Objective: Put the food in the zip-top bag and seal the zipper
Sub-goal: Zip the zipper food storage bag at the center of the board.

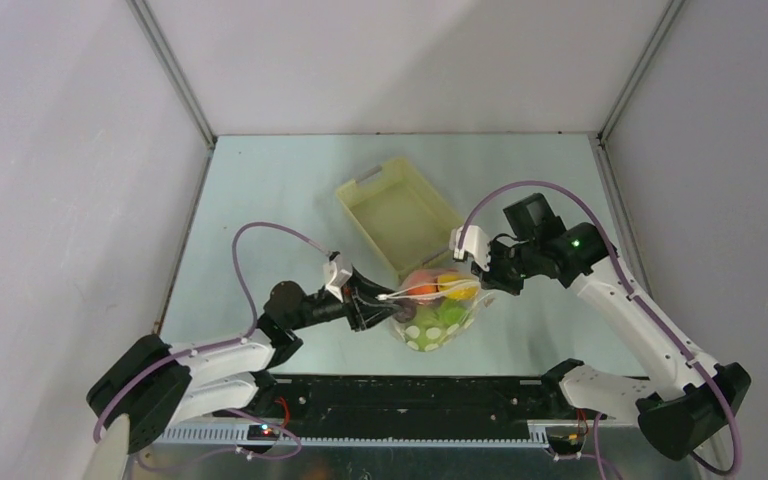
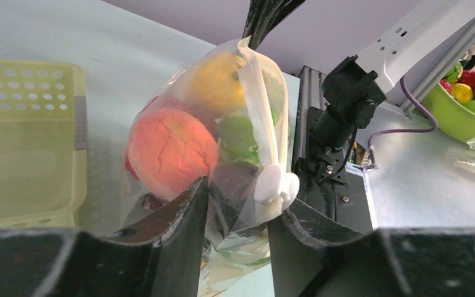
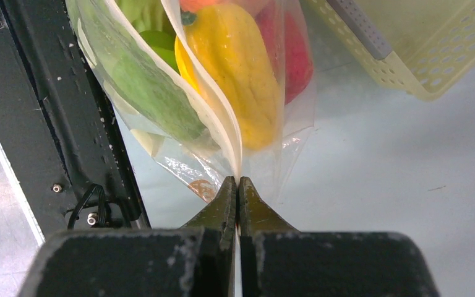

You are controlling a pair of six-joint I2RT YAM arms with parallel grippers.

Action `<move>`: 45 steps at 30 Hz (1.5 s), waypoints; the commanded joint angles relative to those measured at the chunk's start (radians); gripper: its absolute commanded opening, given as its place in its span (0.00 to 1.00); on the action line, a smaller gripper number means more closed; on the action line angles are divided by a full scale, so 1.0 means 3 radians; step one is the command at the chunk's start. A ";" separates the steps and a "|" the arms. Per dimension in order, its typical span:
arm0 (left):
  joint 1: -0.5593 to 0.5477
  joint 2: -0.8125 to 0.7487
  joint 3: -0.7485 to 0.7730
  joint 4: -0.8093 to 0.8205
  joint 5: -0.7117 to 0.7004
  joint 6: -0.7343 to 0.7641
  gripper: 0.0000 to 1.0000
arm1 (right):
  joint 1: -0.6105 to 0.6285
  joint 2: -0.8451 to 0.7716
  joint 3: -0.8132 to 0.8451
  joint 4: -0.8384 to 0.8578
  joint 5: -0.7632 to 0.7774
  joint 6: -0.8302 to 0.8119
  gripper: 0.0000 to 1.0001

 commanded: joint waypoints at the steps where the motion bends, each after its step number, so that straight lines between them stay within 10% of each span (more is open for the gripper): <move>1: 0.0021 0.0045 0.0031 0.0356 0.0140 -0.0069 0.39 | -0.0005 0.0023 -0.0004 -0.0016 0.0081 0.0053 0.00; 5: 0.0020 0.0012 0.0052 0.0309 0.0048 -0.0129 0.03 | -0.0003 0.0030 -0.0019 -0.0011 0.0133 0.0074 0.00; 10: 0.0021 -0.0193 0.0141 0.0083 0.0062 -0.0084 0.00 | -0.0001 -0.0047 -0.0072 0.0159 0.0265 0.0150 0.00; 16: -0.0048 -0.0453 0.1058 -0.2082 -0.0178 0.0458 0.00 | 0.0033 -0.0496 -0.0214 0.0826 0.0452 0.0436 0.52; 23: -0.0240 -0.0216 0.1612 -0.2582 -0.0444 0.0525 0.00 | 0.0107 -0.1002 -0.0368 0.1519 0.0117 0.1242 0.97; 34: -0.0619 -0.0152 0.1963 -0.3316 -0.0937 0.0897 0.00 | 0.0548 -0.0912 -0.0622 0.2600 -0.0724 0.1367 0.99; 45: -0.0628 -0.0405 0.2056 -0.3765 -0.0864 0.1103 0.00 | 0.1128 -0.0457 -0.0366 0.2620 -0.0526 0.1374 0.88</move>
